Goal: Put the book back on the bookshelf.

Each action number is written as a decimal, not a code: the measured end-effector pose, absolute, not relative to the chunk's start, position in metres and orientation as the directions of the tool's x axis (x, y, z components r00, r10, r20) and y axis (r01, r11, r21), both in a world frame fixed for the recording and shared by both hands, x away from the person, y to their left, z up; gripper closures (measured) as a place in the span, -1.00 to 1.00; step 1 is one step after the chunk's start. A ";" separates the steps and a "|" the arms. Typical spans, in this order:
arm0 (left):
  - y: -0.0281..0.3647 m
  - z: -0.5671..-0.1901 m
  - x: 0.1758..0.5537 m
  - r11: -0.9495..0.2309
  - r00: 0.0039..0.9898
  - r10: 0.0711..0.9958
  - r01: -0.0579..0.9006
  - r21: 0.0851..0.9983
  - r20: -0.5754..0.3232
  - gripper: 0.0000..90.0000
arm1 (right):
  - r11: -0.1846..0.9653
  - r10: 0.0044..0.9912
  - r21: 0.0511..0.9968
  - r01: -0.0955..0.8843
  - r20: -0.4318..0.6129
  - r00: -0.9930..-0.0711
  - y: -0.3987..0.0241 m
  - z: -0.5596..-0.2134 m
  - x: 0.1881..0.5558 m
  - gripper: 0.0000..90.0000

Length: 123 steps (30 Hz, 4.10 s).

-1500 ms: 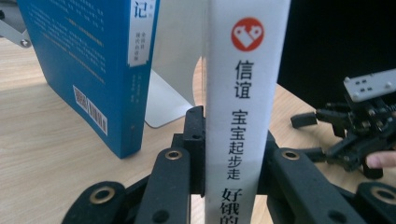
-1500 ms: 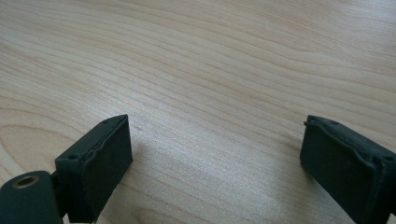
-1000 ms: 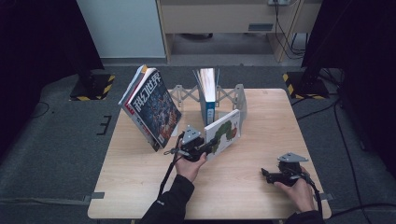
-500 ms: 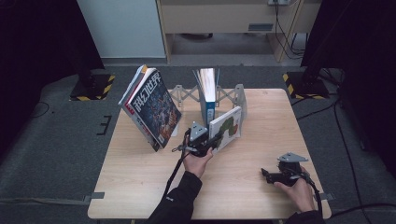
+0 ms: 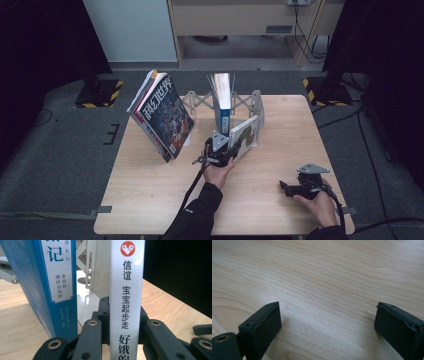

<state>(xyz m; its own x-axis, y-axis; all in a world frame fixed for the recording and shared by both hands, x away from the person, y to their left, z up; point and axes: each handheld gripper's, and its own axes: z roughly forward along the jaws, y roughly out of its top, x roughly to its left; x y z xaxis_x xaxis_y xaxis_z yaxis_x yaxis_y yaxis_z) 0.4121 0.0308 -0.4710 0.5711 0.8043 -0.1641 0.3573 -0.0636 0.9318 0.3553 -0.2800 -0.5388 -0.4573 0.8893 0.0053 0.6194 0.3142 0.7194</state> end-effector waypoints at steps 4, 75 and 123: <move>0.028 -0.475 0.415 -0.042 0.563 0.806 0.361 0.932 -0.182 0.65 | 0.314 0.889 0.719 0.619 0.005 -0.458 -0.280 -0.539 0.355 -0.83; 0.022 -0.507 0.380 -0.154 0.644 0.754 0.364 0.918 -0.129 0.46 | 0.321 0.885 0.716 0.620 0.005 -0.465 -0.280 -0.539 0.356 -0.85; -0.021 -0.510 0.432 -0.210 0.665 0.740 0.371 0.905 -0.101 0.39 | 0.322 0.885 0.715 0.621 0.005 -0.465 -0.280 -0.539 0.356 -0.85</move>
